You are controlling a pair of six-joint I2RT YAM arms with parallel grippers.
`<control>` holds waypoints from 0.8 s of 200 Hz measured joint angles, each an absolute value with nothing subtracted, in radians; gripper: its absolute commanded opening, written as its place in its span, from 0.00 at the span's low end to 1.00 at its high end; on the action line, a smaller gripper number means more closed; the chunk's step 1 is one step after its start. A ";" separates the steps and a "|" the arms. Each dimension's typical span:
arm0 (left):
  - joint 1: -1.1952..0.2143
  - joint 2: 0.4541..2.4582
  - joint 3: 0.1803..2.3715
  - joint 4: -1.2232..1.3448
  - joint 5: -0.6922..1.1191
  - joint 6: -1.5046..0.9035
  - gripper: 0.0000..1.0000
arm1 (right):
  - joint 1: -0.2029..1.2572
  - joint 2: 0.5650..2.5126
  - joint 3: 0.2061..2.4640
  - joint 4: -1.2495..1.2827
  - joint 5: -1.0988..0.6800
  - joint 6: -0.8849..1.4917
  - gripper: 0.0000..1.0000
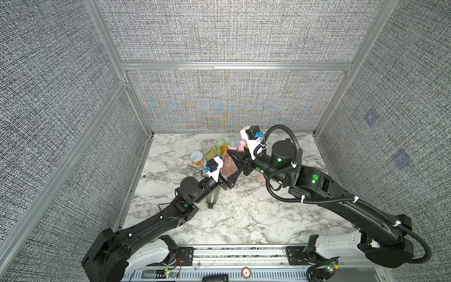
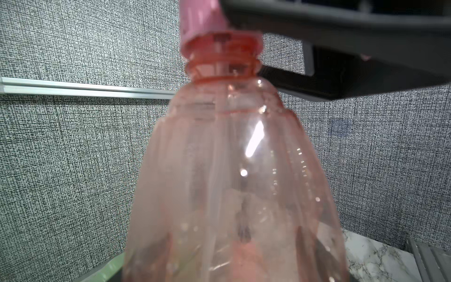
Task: Attach spray nozzles to spray bottles
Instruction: Screw the spray nozzle on the spray bottle.
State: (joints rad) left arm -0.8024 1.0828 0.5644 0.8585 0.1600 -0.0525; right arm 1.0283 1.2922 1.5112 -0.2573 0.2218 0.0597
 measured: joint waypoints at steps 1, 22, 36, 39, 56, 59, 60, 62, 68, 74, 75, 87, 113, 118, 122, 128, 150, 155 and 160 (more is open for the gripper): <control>-0.802 1.083 0.564 0.859 0.160 -0.052 0.74 | 1.028 1.292 1.511 -0.257 0.222 0.060 0.52; -0.802 1.083 0.564 0.859 0.160 -0.052 0.74 | 1.028 1.291 1.511 -0.257 0.224 0.057 0.51; -0.802 1.083 0.564 0.859 0.160 -0.052 0.74 | 1.029 1.291 1.511 -0.257 0.224 0.057 0.50; -0.802 1.083 0.564 0.859 0.160 -0.052 0.74 | 1.029 1.291 1.511 -0.257 0.223 0.057 0.50; -0.802 1.084 0.564 0.859 0.160 -0.052 0.74 | 1.029 1.292 1.511 -0.257 0.220 0.057 0.49; -0.802 1.084 0.564 0.859 0.160 -0.052 0.74 | 1.029 1.293 1.512 -0.257 0.218 0.057 0.48; -0.802 1.084 0.564 0.859 0.160 -0.052 0.74 | 1.029 1.293 1.512 -0.257 0.217 0.057 0.48; -0.802 1.084 0.564 0.859 0.160 -0.052 0.74 | 1.029 1.293 1.513 -0.257 0.215 0.057 0.47; -0.802 1.084 0.565 0.859 0.160 -0.052 0.74 | 1.028 1.295 1.515 -0.257 0.209 0.057 0.47; -0.802 1.085 0.565 0.859 0.160 -0.052 0.74 | 1.028 1.298 1.518 -0.257 0.207 0.058 0.46; -0.802 1.085 0.565 0.858 0.160 -0.052 0.74 | 1.028 1.298 1.518 -0.257 0.206 0.058 0.46; -0.802 1.085 0.565 0.859 0.161 -0.052 0.74 | 1.028 1.303 1.521 -0.258 0.205 0.058 0.42; -0.802 1.085 0.565 0.860 0.163 -0.052 0.74 | 1.028 1.305 1.522 -0.258 0.204 0.059 0.29; -0.802 1.085 0.565 0.860 0.163 -0.052 0.74 | 1.028 1.305 1.522 -0.258 0.205 0.059 0.27; -0.802 1.085 0.565 0.861 0.163 -0.052 0.74 | 1.028 1.305 1.522 -0.258 0.205 0.059 0.25; -0.802 1.085 0.565 0.862 0.163 -0.052 0.74 | 1.028 1.305 1.522 -0.258 0.204 0.065 0.23; -0.802 1.085 0.565 0.859 0.163 -0.053 0.74 | 1.028 1.303 1.515 -0.252 0.203 0.070 0.15; -0.802 1.085 0.565 0.859 0.162 -0.053 0.74 | 1.027 1.303 1.513 -0.249 0.203 0.070 0.14; -0.802 1.085 0.565 0.859 0.160 -0.053 0.74 | 1.027 1.303 1.511 -0.246 0.202 0.070 0.13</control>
